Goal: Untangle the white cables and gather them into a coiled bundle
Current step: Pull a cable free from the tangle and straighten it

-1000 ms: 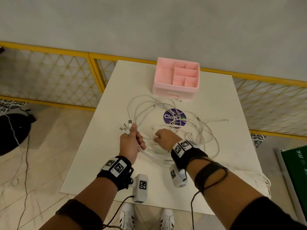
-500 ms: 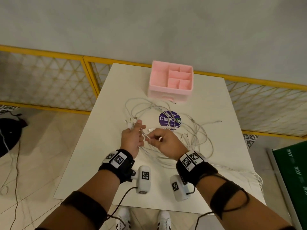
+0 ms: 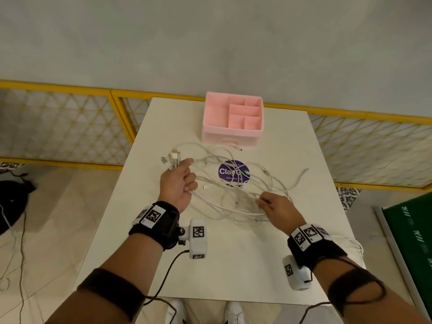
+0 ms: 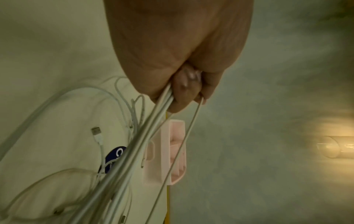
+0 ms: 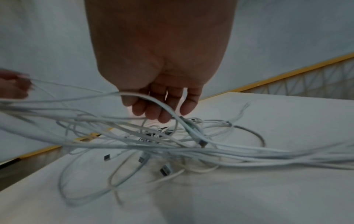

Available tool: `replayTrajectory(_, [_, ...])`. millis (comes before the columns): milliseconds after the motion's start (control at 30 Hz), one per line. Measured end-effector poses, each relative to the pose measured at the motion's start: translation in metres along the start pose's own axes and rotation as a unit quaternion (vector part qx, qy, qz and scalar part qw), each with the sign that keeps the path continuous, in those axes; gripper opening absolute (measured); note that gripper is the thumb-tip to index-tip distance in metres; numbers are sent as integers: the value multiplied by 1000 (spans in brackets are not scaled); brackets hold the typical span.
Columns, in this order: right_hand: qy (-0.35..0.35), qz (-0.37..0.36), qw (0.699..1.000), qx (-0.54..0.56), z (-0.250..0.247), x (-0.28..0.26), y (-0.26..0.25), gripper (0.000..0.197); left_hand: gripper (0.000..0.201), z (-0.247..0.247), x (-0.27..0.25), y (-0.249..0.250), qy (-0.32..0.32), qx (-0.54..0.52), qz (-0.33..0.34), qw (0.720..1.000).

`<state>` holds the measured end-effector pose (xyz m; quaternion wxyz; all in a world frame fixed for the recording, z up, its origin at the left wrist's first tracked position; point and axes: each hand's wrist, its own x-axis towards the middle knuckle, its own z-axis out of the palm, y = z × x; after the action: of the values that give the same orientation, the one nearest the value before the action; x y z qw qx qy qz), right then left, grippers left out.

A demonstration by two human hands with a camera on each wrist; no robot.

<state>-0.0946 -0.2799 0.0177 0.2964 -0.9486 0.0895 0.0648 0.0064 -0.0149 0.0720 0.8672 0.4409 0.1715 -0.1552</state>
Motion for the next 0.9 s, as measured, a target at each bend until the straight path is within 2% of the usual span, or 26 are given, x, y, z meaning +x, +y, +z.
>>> replayTrajectory(100, [-22, 35, 999, 13, -1, 11, -3, 23, 14, 15, -11, 6, -86, 41, 35, 995])
replayTrajectory(200, [-68, 65, 979, 183, -9, 21, -23, 18, 14, 27, -19, 15, -148, 83, 64, 983])
replayTrajectory(267, [-36, 65, 960, 269, -12, 29, -40, 27, 14, 31, -21, 17, -168, 105, 75, 977])
replayTrajectory(333, [-9, 61, 950, 306, -12, 39, -60, 33, 13, 31, -25, 15, -177, 140, 81, 971])
replayTrajectory(367, [-4, 58, 957, 285, -10, 44, -69, 35, 13, 31, -27, 13, -181, 160, 82, 967])
replayTrajectory(433, [-16, 18, 989, 146, -8, 52, -85, 35, 10, 29, -28, 8, -191, 193, 80, 959])
replayTrajectory(467, [-33, -10, 997, 72, -9, 53, -94, 32, 11, 28, -30, 6, -197, 200, 81, 956])
replayTrajectory(500, [-58, -50, 996, 46, -9, 55, -101, 31, 17, 27, -31, 5, -203, 204, 81, 954])
replayTrajectory(567, [-121, -110, 981, 107, -10, 56, -116, 18, 13, 25, -31, 3, -217, 209, 81, 950])
replayTrajectory(600, [-145, -116, 973, 138, -9, 56, -118, 15, 9, 23, -33, 4, -226, 211, 82, 948])
replayTrajectory(633, [-149, -105, 971, 158, -10, 58, -119, 21, 12, 21, -33, 3, -230, 216, 83, 945])
replayTrajectory(700, [-114, -52, 970, 206, -15, 62, -123, 26, 15, 16, -33, 1, -234, 226, 73, 943])
replayTrajectory(800, [-31, 30, 934, 354, -32, 68, -125, 14, 14, 2, -31, -6, -219, 250, 55, 942])
replayTrajectory(833, [-17, 34, 916, 399, -42, 69, -129, 11, 13, -2, -31, -11, -208, 262, 46, 941])
replayTrajectory(900, [-8, 15, 870, 493, -63, 73, -139, 22, 20, -12, -29, -23, -183, 283, 26, 941])
